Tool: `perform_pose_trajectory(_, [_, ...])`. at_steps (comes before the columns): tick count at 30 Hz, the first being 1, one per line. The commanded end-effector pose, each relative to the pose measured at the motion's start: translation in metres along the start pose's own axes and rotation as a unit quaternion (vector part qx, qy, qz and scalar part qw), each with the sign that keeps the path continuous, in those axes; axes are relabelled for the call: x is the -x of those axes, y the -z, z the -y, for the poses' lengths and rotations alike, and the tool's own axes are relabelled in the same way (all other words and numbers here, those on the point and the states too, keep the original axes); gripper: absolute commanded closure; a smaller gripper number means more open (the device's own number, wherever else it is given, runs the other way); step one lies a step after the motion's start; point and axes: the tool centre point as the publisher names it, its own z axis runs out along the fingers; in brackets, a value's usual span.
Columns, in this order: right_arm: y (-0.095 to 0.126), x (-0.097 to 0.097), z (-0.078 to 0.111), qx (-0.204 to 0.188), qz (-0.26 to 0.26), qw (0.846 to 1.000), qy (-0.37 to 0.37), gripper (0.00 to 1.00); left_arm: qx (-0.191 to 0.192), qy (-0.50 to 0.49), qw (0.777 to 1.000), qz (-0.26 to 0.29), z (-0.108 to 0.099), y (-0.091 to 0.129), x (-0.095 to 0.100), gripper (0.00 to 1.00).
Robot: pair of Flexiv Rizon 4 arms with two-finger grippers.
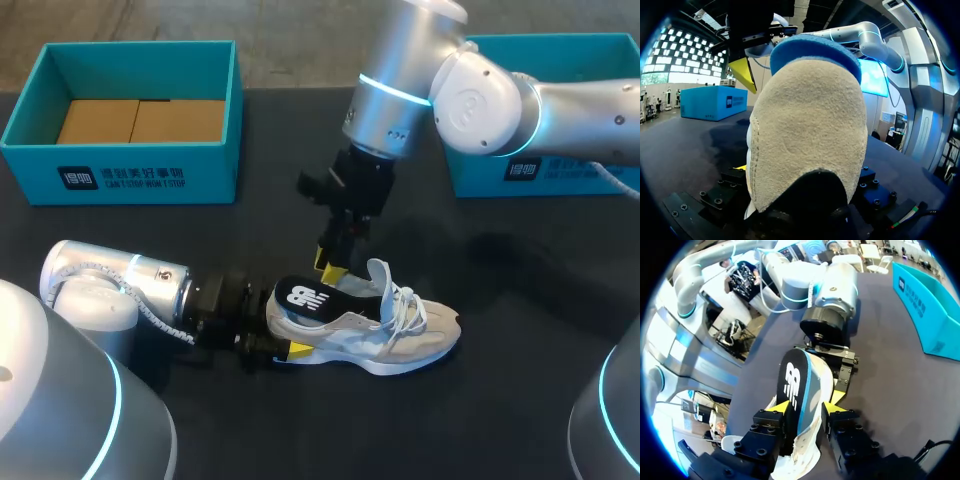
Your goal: Take the shoe out of the shoebox, open the shoe tongue, remove and reinsert the insole, then place the shoe into the shoebox
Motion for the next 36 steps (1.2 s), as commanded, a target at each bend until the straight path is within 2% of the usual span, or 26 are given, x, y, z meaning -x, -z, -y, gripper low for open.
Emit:
perform_pose_trajectory(1, [-0.004,0.002,0.003,0.013,-0.013,1.0,0.015,0.62,0.0,0.0,1.0,0.0,-0.003,-0.001,0.001,1.0])
perform_pose_trajectory(9, [-0.009,0.001,0.002,0.026,-0.038,0.998,0.038,0.62,0.0,0.0,1.0,0.0,-0.003,-0.001,0.001,1.0])
perform_pose_trajectory(21, [-0.017,0.01,-0.004,0.022,-0.083,0.996,0.018,0.62,0.0,0.0,1.0,0.0,-0.003,-0.001,0.001,1.0])
perform_pose_trajectory(26, [-0.018,0.011,-0.005,0.02,-0.095,0.995,0.004,0.64,0.0,0.0,1.0,0.0,-0.003,-0.001,0.001,1.0])
perform_pose_trajectory(31, [-0.021,0.01,-0.005,0.021,-0.096,0.995,-0.003,0.76,0.0,0.0,1.0,0.0,-0.003,-0.001,0.001,1.0])
perform_pose_trajectory(36, [-0.023,0.006,-0.006,0.022,-0.099,0.995,-0.004,0.75,0.0,0.0,1.0,0.0,-0.003,-0.001,0.001,1.0])
